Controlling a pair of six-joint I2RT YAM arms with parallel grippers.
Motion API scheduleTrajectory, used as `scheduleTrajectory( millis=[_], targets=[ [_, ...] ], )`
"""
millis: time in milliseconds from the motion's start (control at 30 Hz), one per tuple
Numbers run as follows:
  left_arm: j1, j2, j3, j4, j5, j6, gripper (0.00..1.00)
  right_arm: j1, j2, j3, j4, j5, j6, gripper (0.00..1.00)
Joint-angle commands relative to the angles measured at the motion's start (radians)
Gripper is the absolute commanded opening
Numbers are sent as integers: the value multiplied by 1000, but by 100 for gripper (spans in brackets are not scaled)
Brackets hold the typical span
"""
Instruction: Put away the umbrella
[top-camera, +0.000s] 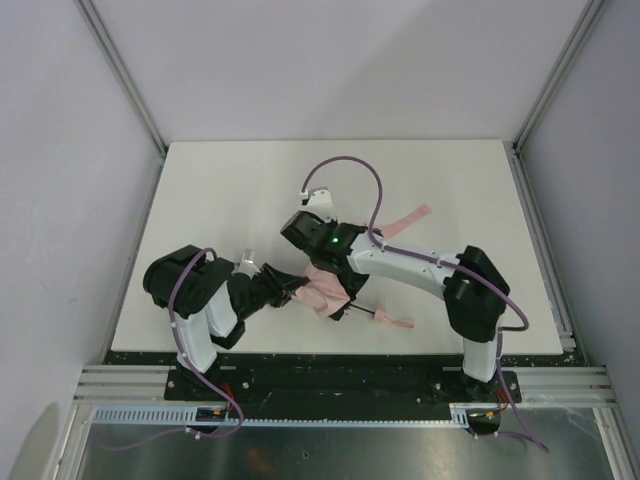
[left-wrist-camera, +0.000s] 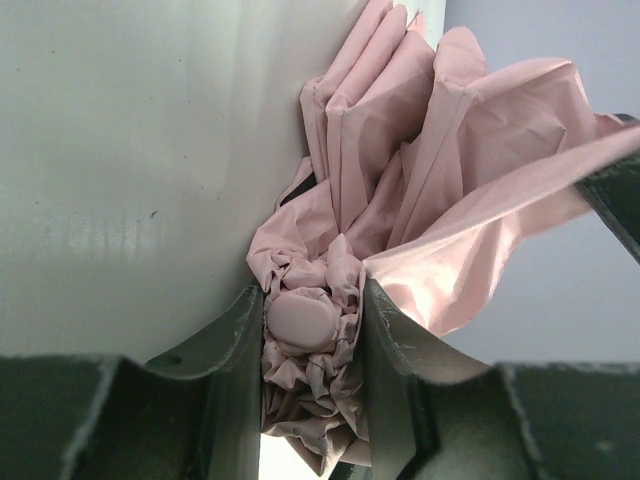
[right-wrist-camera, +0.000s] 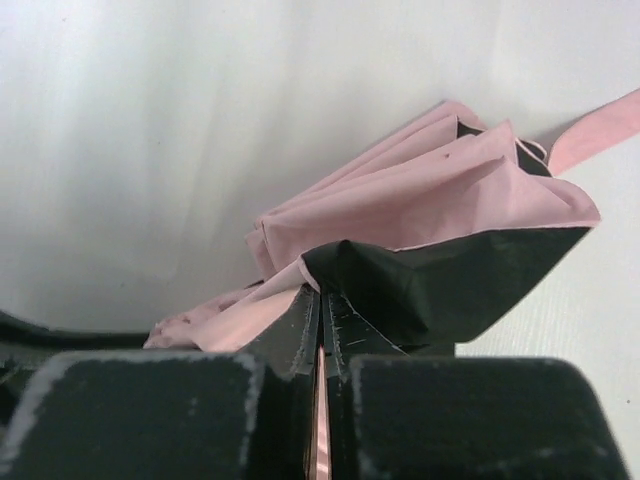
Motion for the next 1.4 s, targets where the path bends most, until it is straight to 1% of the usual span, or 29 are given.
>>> scheduleTrajectory(
  millis=[0,67,133,200,267,333,467,567,633,700,767,833,900,967,1000,1033,1100,1200,1233,1267,1333,1367],
  targets=[
    [-10,33,-33,-13,-14,101,0,-39,-197,-103,130,-100,-159,0],
    [-10,37,-33,-12,-13,99,0,-91,-288,-187,189,-218,-166,0],
    [-10,38,-33,-10,-13,98,0,-162,-377,-299,246,-348,-127,0],
    [-10,36,-33,-10,-13,97,0,-253,-468,-435,359,-542,-68,0],
    [-10,34,-35,-9,-16,96,0,-343,-550,-587,515,-752,23,0],
    [-10,33,-35,-8,-16,98,0,-398,-603,-699,640,-884,103,0],
    [-10,39,-31,-8,-15,96,0,-426,-618,-829,804,-1043,219,0],
    [-10,46,-30,-6,-12,92,0,-461,-581,-894,915,-1119,307,7],
    [-10,48,-31,-2,-11,87,0,-485,-565,-900,928,-1145,306,11],
    [-10,46,-31,-1,-10,88,0,-485,-593,-866,853,-1110,238,20],
    [-10,43,-34,0,-9,92,0,-470,-629,-806,722,-1036,195,35],
    [-10,46,-34,0,-9,92,0,-439,-654,-729,549,-932,207,51],
    [-10,50,-31,4,-7,89,0,-377,-665,-652,407,-778,260,66],
    [-10,53,-28,6,-7,87,0,-303,-643,-548,258,-576,314,88],
    [-10,51,-28,6,-5,87,0,-273,-619,-490,177,-479,343,94],
    [-10,50,-27,8,-4,86,0,-250,-591,-432,114,-396,358,97],
    [-10,48,-28,8,-4,88,0,-225,-515,-326,8,-286,371,99],
    [-10,50,-30,9,-1,87,0,-208,-390,-175,-131,-211,370,99],
    [-10,52,-30,9,0,86,0,-198,-357,-132,-161,-195,367,96],
    [-10,53,-30,9,0,84,0,-184,-331,-101,-161,-186,323,92],
    [-10,53,-30,11,2,82,0,-144,-305,-82,-103,-202,178,84],
    [-10,51,-30,11,2,80,0,-120,-307,-94,-41,-228,77,78]
  ],
)
